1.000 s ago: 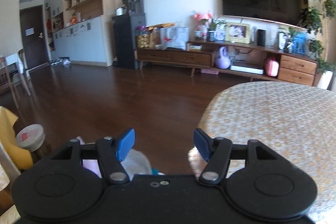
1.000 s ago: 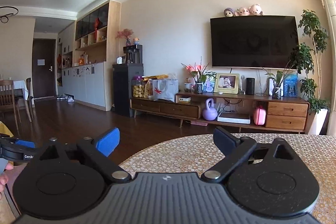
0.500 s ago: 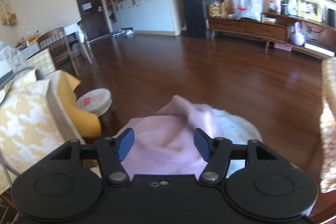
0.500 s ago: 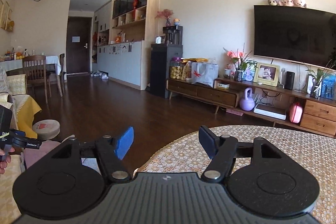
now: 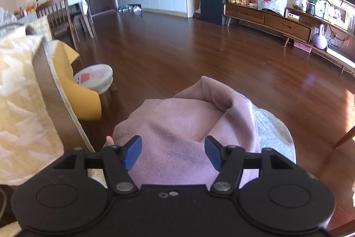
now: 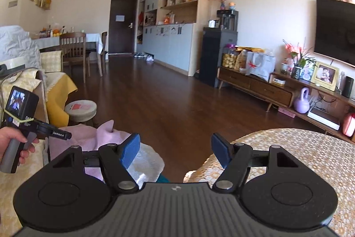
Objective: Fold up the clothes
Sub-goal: 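Move both tools toward the pink sweatshirt lying on the chair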
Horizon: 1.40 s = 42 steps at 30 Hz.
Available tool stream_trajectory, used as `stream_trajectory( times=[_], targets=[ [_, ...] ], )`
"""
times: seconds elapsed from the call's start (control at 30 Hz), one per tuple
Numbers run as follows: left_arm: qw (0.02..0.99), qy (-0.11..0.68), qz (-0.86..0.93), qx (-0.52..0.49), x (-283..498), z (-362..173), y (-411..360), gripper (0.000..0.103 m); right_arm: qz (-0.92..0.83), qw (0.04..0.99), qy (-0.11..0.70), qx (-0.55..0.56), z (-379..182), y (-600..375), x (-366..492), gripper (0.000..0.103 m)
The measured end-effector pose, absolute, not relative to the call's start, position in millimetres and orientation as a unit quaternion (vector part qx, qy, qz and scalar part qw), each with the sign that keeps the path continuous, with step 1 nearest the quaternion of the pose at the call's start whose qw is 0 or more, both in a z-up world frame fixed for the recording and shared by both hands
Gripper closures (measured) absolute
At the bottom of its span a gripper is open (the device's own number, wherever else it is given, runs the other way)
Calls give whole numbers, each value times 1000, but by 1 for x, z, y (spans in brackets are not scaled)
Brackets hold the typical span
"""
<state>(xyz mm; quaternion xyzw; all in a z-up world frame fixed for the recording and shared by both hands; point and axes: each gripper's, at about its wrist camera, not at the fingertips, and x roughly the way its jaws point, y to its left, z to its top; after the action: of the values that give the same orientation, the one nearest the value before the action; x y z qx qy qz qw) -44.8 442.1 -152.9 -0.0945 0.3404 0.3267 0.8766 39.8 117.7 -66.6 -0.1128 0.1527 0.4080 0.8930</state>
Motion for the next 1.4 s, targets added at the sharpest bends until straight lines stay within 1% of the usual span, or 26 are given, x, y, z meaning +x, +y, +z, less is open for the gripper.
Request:
stream_trajectory(
  times=[0.43, 0.57, 0.7, 0.87, 1.03, 1.13, 1.33, 1.4],
  targets=[
    [882, 327, 297, -166, -48, -168, 461, 0, 454, 861, 178, -143, -93, 165, 53, 33],
    [883, 324, 294, -170, -50, -166, 460, 0, 480, 843, 185, -159, -106, 187, 58, 33],
    [885, 325, 303, -144, -53, -169, 456, 0, 502, 827, 194, -163, -117, 229, 71, 33],
    [877, 320, 326, -146, -63, -166, 460, 0, 517, 810, 199, -194, -135, 289, 82, 34],
    [869, 320, 352, -135, -68, -171, 465, 0, 526, 794, 228, -203, -159, 339, 93, 34],
    [866, 325, 348, -151, -72, -178, 472, 0, 531, 782, 248, -212, -172, 362, 96, 35],
    [870, 317, 341, -162, -73, -185, 476, 0, 533, 768, 275, -226, -194, 391, 99, 35],
    [871, 317, 340, -163, -72, -187, 477, 0, 529, 763, 294, -225, -200, 398, 103, 37]
  ],
)
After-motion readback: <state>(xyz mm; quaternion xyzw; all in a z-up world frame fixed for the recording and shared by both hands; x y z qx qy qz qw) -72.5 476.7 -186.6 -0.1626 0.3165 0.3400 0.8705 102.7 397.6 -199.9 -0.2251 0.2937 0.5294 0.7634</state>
